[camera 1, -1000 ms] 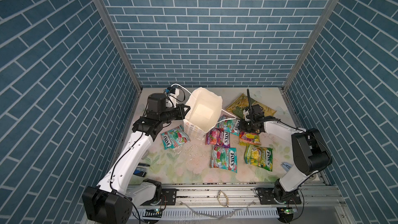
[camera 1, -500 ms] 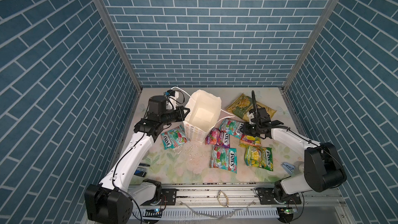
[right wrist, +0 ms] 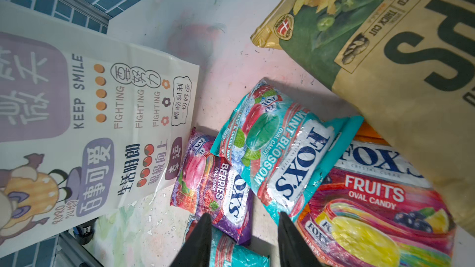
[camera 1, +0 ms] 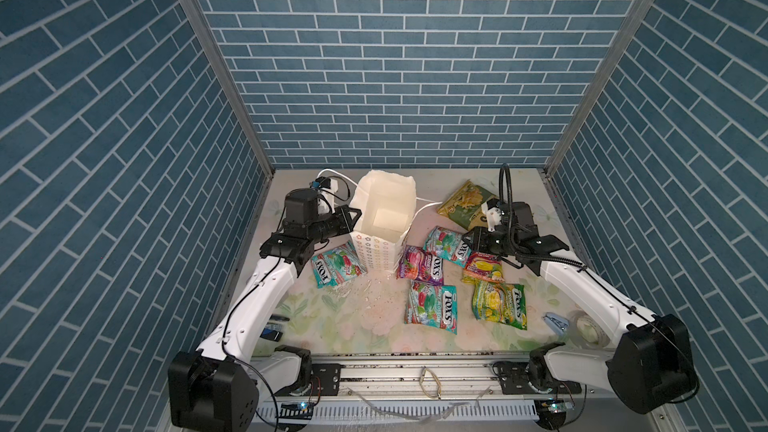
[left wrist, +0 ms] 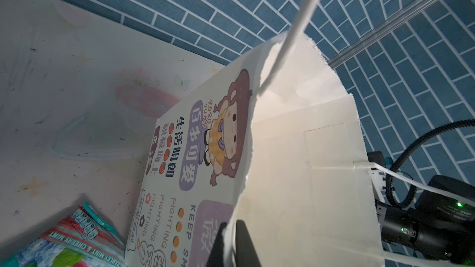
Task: Take the snacks out of the paper bag
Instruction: 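Open the left gripper to release the bag rim and lift away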
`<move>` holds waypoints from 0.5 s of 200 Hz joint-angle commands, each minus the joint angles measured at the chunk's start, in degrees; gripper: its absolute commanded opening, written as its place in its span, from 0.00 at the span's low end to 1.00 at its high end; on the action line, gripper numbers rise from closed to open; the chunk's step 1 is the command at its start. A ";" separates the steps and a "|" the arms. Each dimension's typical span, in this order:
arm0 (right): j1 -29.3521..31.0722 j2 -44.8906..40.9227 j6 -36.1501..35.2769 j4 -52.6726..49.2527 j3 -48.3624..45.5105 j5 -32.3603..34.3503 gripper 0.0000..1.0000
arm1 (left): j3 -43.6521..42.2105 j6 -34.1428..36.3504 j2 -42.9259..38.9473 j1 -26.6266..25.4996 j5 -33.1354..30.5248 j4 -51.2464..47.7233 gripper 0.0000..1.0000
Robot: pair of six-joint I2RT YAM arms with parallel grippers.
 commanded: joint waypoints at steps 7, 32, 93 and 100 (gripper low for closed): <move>1.08 -0.16 1.42 1.96 1.88 -1.53 0.43 | -0.76 -1.28 1.65 0.43 -2.63 3.72 0.10; 1.98 1.19 1.51 2.56 2.34 -1.85 0.43 | -0.16 -0.92 2.73 0.43 -4.06 4.24 0.10; 3.69 4.29 1.82 4.22 3.91 -2.23 0.43 | 1.25 0.34 4.95 0.44 -5.66 3.75 0.15; 3.85 4.59 1.86 4.29 4.11 -2.23 0.43 | 1.65 0.37 5.22 0.43 -5.77 3.92 0.15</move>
